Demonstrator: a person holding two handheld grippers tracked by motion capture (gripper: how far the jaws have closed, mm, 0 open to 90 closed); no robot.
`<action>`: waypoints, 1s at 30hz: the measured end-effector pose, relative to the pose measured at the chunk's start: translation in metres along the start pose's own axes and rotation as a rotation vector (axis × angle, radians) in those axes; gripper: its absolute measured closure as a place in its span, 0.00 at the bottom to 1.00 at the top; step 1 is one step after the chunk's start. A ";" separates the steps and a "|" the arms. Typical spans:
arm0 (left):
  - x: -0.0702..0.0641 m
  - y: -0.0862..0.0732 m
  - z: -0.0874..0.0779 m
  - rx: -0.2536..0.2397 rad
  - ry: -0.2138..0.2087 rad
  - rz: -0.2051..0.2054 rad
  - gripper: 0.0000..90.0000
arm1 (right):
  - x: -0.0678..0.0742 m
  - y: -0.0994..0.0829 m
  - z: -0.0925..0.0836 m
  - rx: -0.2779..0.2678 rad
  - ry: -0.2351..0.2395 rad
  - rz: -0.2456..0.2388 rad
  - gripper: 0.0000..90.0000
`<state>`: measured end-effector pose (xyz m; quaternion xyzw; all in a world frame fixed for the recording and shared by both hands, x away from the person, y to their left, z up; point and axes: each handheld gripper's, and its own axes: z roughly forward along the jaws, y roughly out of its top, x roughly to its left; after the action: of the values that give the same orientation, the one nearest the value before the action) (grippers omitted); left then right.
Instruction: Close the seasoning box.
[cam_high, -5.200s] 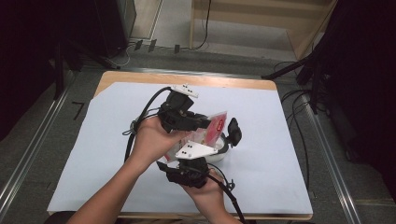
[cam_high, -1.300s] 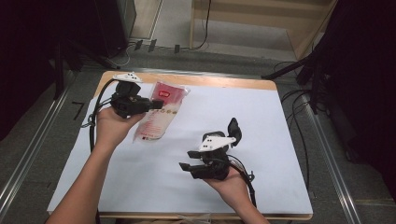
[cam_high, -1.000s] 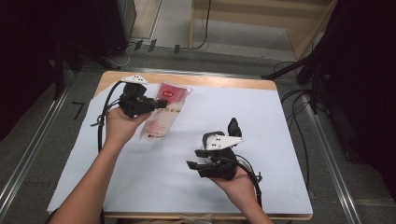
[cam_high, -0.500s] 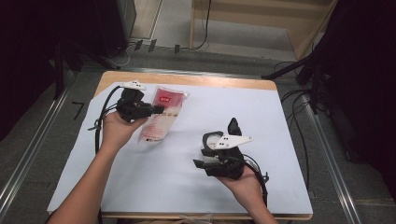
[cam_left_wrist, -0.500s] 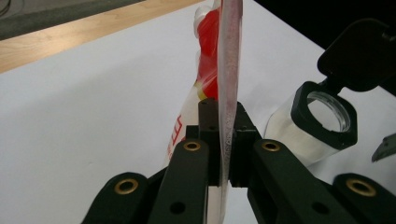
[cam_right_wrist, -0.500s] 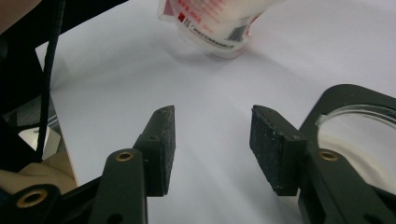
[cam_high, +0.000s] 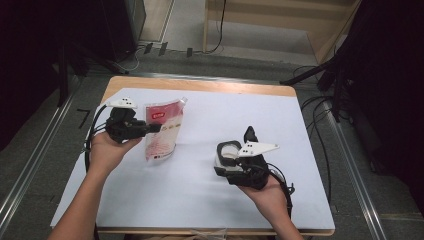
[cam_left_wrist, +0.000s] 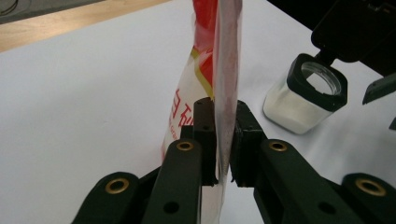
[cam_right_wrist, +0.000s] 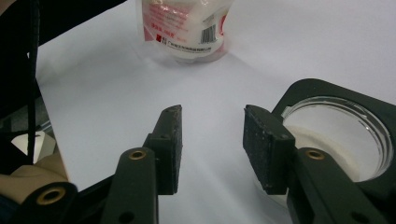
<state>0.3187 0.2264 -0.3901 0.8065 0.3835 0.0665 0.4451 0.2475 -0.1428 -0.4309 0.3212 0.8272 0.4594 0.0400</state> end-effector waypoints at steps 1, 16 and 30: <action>0.000 -0.002 -0.002 -0.005 -0.006 0.001 0.91 | -0.001 0.000 0.000 0.005 0.002 0.005 0.66; 0.000 -0.017 -0.014 0.008 -0.041 0.017 0.70 | -0.009 0.003 0.000 0.033 0.001 0.037 0.76; 0.002 -0.024 -0.037 0.039 -0.035 -0.022 0.53 | -0.019 0.015 -0.011 0.047 0.005 0.067 1.00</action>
<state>0.2902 0.2603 -0.3870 0.8119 0.3855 0.0399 0.4366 0.2656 -0.1562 -0.4174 0.3485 0.8267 0.4416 0.0149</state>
